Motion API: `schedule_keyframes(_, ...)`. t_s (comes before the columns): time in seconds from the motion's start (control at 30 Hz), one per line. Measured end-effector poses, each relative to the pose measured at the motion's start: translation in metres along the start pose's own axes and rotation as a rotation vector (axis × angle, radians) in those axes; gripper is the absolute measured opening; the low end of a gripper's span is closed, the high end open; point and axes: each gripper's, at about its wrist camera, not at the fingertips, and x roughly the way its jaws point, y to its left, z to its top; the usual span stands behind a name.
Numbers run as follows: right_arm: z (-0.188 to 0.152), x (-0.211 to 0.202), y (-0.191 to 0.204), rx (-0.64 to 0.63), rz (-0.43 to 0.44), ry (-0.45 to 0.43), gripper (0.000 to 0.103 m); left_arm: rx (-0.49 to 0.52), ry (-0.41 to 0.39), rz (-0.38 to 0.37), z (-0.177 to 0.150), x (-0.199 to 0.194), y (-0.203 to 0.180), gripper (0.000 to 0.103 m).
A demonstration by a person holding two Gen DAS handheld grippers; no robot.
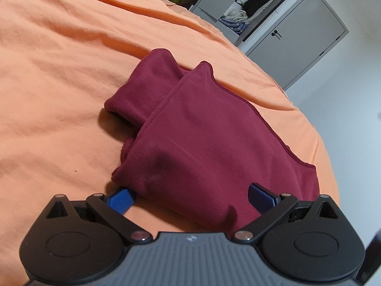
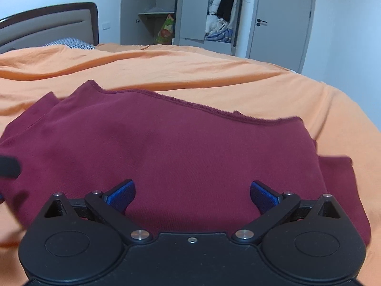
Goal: Fold small clothes
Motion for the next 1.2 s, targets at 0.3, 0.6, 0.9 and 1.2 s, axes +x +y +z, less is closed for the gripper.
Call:
schedule_keyframes(0.3,-0.045,-0.023,0.019,-0.103,-0.076,-0.106,0.102,0.027,-0.003,0.011,-0.003,0.002,0.002,0.102)
schedule_keyframes(0.6,-0.048,-0.021,0.017,-0.093,-0.072,-0.118,0.102,0.046,-0.003,0.024,-0.007,-0.001,0.001,0.102)
schedule_keyframes(0.9,-0.052,-0.02,0.018,-0.088,-0.071,-0.125,0.102,0.053,0.0,0.033,-0.009,-0.001,0.0,0.102)
schedule_keyframes(1.2,-0.052,-0.02,0.018,-0.085,-0.068,-0.126,0.103,0.061,-0.001,0.042,-0.01,-0.001,-0.001,0.102)
